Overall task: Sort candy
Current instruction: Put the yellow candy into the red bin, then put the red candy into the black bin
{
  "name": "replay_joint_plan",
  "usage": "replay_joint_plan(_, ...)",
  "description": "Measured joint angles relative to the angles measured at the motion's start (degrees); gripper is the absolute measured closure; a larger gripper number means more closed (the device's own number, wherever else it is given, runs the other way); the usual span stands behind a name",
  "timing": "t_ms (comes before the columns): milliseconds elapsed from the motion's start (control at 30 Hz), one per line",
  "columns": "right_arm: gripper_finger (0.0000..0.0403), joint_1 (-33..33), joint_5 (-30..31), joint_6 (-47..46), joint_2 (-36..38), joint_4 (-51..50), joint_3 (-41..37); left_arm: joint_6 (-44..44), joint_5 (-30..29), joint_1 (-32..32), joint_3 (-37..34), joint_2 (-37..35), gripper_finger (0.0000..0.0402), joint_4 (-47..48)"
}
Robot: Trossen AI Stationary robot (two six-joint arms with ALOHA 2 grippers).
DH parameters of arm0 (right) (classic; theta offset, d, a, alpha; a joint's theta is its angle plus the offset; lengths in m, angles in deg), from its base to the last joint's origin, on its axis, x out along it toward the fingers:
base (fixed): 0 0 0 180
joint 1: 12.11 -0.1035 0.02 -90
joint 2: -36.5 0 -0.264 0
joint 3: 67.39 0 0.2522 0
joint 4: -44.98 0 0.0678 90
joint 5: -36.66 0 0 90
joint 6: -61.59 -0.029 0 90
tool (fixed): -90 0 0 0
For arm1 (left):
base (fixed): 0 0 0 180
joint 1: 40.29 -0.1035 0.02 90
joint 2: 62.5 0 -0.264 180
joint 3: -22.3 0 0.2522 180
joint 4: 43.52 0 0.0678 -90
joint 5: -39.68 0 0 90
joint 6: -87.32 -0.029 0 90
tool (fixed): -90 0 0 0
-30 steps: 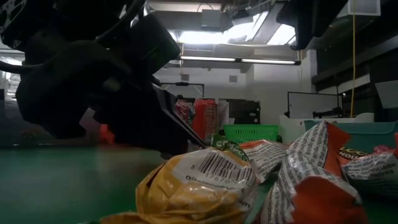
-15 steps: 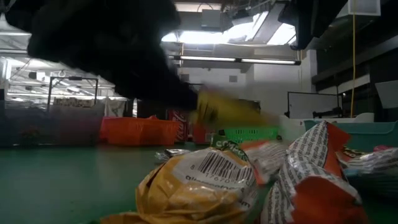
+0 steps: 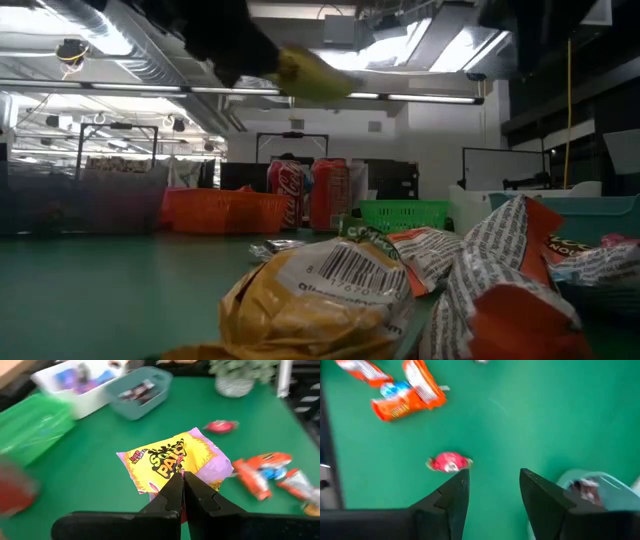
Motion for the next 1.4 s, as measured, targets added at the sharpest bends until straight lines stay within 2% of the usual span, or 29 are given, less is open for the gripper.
replay_joint_plan(167,0.023,-2.21,3.65,-5.84,-0.02,-3.07,-0.22,0.29,-2.56,-5.19,0.0,-10.81,0.0401,15.98)
replay_joint_plan(367,0.023,-4.59,3.77,-13.78,-0.02,-0.04,-4.71,1.63,-11.41,-13.63,0.02,-19.76,0.0401,33.68)
replay_joint_plan(500,0.023,-6.15,3.33,-21.05,-0.07,3.64,-8.61,1.76,-15.59,-20.23,0.02,-22.03,0.0401,43.98)
replay_joint_plan(633,0.023,-7.41,2.5,-27.23,-0.09,7.38,-11.46,1.75,-16.84,-27.05,-0.08,-22.07,0.0401,51.81)
replay_joint_plan(833,0.023,-9.46,0.8,-33.34,-0.09,12.63,-14.32,1.75,-18.68,-34.89,-3.92,-22.0,0.0401,52.34)
replay_joint_plan(1033,0.023,-9.94,0.81,-44.4,-0.15,15.37,-16.9,1.84,-19.36,-39.15,-7.11,-22.0,0.0399,51.09)
replay_joint_plan(1400,0.023,-9.92,-2.25,-60.11,-0.2,23.69,-22.29,3.38,-17.78,-40.41,-7.61,-22.0,0.0307,50.69)
